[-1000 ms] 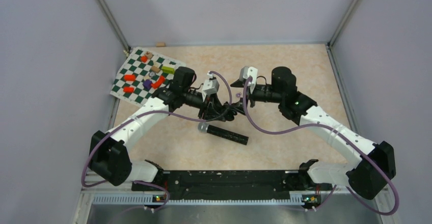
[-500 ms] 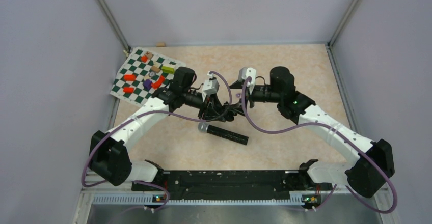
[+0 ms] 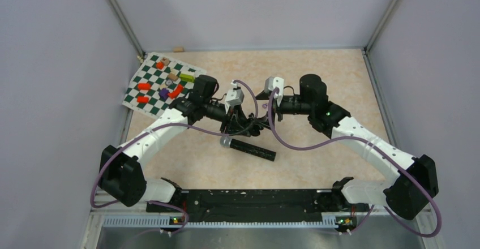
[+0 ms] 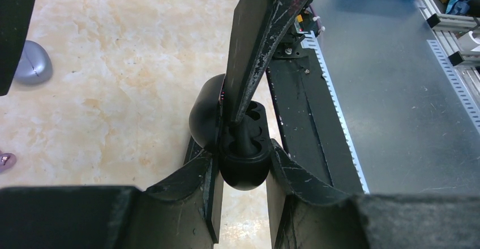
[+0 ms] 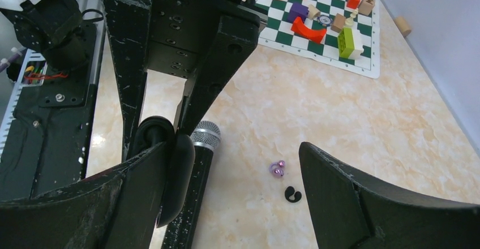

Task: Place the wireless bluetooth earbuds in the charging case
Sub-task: Adjust the earbud with the charging case.

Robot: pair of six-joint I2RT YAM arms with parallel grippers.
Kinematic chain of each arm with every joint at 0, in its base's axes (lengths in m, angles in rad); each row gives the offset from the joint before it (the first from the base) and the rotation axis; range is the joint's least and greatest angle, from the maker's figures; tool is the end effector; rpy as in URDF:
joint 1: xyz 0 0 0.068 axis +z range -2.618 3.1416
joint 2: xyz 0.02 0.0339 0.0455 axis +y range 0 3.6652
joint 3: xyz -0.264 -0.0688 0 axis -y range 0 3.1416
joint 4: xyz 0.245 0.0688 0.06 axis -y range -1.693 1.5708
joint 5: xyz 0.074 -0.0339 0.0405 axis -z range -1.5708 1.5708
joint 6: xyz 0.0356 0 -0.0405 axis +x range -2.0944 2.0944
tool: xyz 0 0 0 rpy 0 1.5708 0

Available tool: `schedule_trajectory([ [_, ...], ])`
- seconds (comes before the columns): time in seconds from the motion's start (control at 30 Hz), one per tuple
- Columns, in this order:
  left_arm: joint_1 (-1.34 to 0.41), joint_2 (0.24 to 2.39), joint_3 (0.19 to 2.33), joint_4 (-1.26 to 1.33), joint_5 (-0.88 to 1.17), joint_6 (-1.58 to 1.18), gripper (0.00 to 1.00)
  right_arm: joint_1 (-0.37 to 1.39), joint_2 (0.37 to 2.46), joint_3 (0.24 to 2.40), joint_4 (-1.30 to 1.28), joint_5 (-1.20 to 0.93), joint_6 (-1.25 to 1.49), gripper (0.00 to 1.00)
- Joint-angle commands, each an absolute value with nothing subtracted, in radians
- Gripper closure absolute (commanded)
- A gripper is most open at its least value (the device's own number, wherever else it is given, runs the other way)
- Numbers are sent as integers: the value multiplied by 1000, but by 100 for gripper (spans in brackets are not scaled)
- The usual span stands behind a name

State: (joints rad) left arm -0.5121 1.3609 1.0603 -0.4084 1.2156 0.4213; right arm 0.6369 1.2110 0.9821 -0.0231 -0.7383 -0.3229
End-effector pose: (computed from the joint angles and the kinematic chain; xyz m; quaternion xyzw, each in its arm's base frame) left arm 0.2298 -0.1674 0.3002 0.5486 0.5588 -0.5339 0.3190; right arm 0.2080 0.1837 0.3384 -0.5364 0.5518 0.3710 0.5198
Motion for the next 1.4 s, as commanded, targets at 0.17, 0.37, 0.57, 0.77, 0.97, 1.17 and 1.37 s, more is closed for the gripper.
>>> schedule_trajectory([
  [0.17,-514,1331,1091,-385,1240,443,100,645,1161,1015,-111,-849,-414,15],
  [0.37,-514,1331,1090,-385,1242,443,100,644,1148,1010,-75,-787,-391,15],
  [0.57,-513,1333,1090,-385,1244,444,100,641,1132,1001,-10,-760,-320,15],
  [0.77,-513,1330,1089,-387,1237,450,100,618,1135,1001,39,-779,-239,22],
  [0.97,-513,1334,1092,-390,1233,450,100,607,1138,1002,37,-881,-197,46],
  [1.17,-513,1333,1094,-389,1233,448,100,601,1143,1001,-31,-997,-256,72],
  [1.37,-513,1336,1095,-390,1239,445,100,601,1157,969,46,-906,-245,56],
])
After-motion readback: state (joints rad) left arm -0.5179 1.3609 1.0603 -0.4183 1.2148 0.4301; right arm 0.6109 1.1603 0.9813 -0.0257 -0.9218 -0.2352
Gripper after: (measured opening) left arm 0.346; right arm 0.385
